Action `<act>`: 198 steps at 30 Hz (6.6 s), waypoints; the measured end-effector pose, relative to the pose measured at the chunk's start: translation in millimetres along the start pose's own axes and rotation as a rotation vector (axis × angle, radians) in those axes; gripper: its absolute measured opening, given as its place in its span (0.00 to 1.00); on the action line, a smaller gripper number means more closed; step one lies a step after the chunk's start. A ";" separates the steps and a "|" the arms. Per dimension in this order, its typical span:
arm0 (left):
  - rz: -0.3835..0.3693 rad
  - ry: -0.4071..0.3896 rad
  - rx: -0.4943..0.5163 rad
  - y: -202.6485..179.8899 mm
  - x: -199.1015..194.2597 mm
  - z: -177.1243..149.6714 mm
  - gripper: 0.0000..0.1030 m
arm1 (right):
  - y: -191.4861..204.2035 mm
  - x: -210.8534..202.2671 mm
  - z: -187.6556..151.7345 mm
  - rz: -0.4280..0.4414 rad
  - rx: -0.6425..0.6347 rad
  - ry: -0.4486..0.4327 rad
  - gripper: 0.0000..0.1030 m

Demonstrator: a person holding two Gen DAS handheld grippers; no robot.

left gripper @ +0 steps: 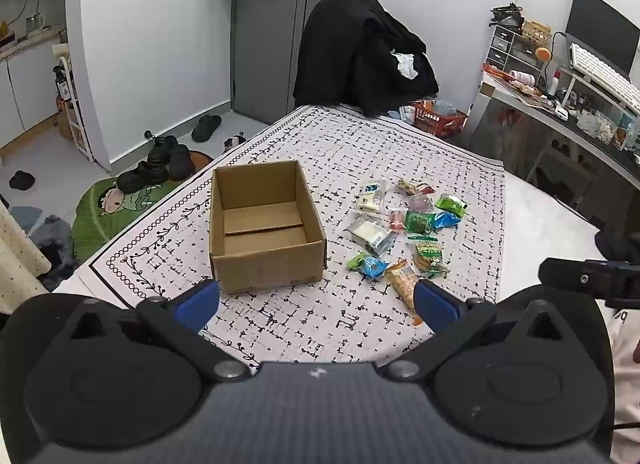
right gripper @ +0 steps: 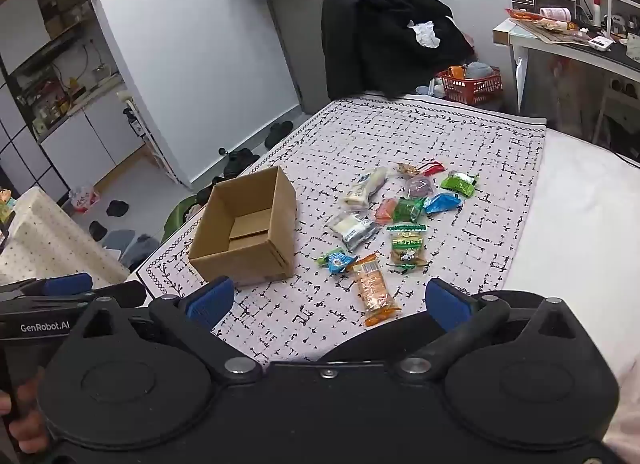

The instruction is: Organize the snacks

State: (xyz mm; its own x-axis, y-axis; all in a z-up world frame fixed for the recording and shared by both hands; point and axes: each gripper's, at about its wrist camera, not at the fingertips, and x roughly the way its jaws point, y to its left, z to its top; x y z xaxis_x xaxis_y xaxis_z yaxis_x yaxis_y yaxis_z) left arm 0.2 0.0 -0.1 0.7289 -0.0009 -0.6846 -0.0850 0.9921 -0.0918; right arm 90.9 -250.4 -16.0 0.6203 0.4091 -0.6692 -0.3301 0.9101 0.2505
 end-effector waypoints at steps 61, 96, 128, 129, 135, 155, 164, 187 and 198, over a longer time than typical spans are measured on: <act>-0.067 -0.033 0.045 2.4 -40.4 -27.1 1.00 | 39.4 -27.9 -21.9 0.012 -0.041 -0.015 1.00; -0.055 -0.026 0.012 3.2 -13.5 -9.0 1.00 | 32.6 8.3 -4.9 0.016 -0.050 0.020 1.00; -0.078 0.061 -0.075 -43.3 104.8 7.3 0.91 | -65.8 102.8 12.4 0.048 0.156 0.168 0.87; -0.076 0.069 -0.081 -45.0 110.3 7.3 0.90 | -68.8 106.4 12.7 0.049 0.162 0.173 0.87; -0.066 0.112 -0.114 -54.2 137.2 6.0 0.79 | -84.5 129.9 12.9 0.061 0.180 0.190 0.87; -0.046 0.284 -0.204 -98.7 225.0 -9.3 0.61 | -122.4 204.0 11.0 0.123 0.314 0.295 0.82; -0.020 0.334 -0.240 -109.9 258.2 -13.8 0.61 | -139.6 232.0 5.9 0.131 0.396 0.346 0.73; 0.033 0.411 -0.435 -116.4 313.2 -21.6 0.33 | -147.2 291.2 3.7 0.153 0.383 0.425 0.71; 0.035 0.394 -0.453 -104.4 300.5 -16.8 0.33 | -114.6 303.5 10.4 0.081 0.208 0.431 0.77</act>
State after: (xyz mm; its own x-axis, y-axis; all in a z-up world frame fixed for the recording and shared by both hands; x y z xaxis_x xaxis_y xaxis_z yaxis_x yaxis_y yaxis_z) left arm 216.7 -105.9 -208.4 0.4211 -0.1011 -0.9013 -0.4484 0.8406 -0.3038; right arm 324.3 -229.8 -240.6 0.2330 0.4543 -0.8598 -0.1888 0.8885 0.4183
